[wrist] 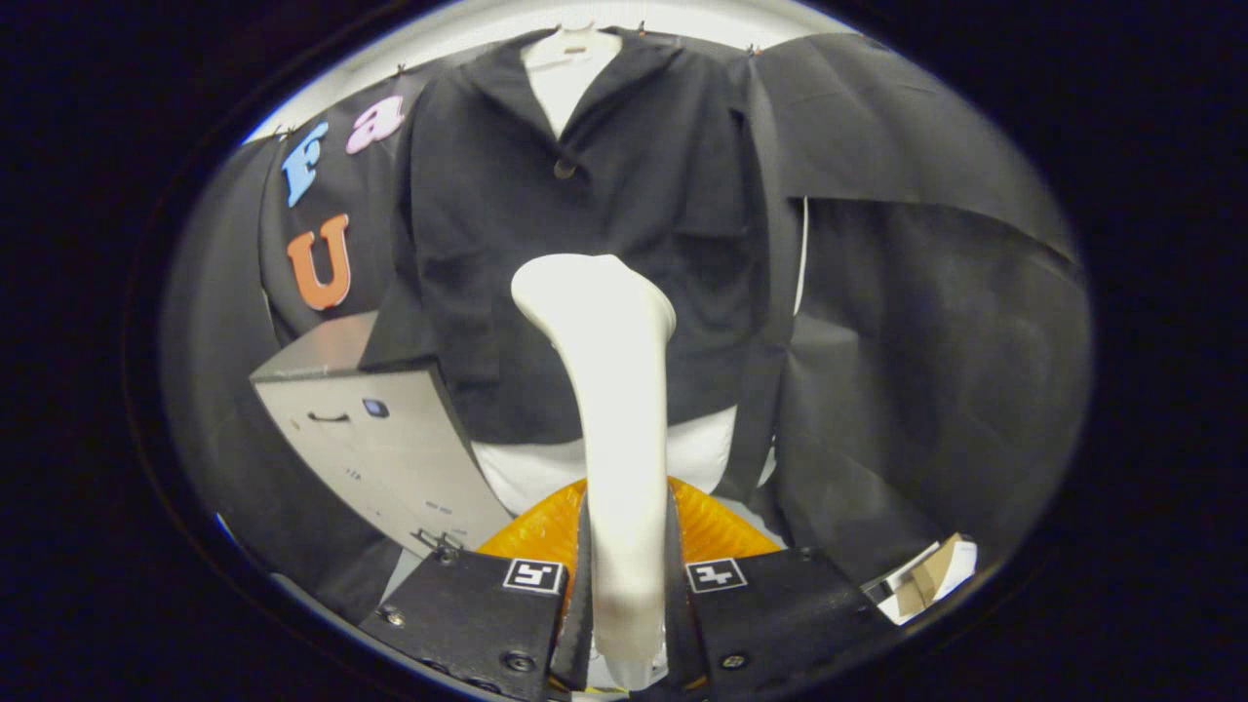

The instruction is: Iron the clothes twice with a garment steamer, once on the left side and once on the right side.

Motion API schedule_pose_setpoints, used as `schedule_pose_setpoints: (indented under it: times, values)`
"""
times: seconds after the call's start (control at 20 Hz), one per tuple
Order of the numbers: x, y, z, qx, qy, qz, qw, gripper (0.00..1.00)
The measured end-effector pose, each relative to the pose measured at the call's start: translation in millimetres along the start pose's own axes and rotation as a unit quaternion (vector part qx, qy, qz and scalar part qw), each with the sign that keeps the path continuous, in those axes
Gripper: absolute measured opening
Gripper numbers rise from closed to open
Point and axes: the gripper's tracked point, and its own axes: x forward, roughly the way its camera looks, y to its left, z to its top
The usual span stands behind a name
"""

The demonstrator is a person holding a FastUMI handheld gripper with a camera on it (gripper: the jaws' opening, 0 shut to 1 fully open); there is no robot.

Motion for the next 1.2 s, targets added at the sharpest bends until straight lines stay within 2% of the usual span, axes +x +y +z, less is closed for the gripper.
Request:
schedule_pose_setpoints:
  times: [0.15,0.35,0.75,1.0,1.2]
  values:
    - [-26,-23,69,0.016,-0.059,0.002,0.998,0.33]
    - [-38,-39,161,0.030,-0.135,0.022,0.990,0.33]
    - [-18,-55,310,0.030,-0.252,0.046,0.966,0.32]
    - [6,-64,367,0.031,-0.286,0.044,0.957,0.33]
    - [30,-68,373,0.023,-0.293,0.042,0.955,0.33]
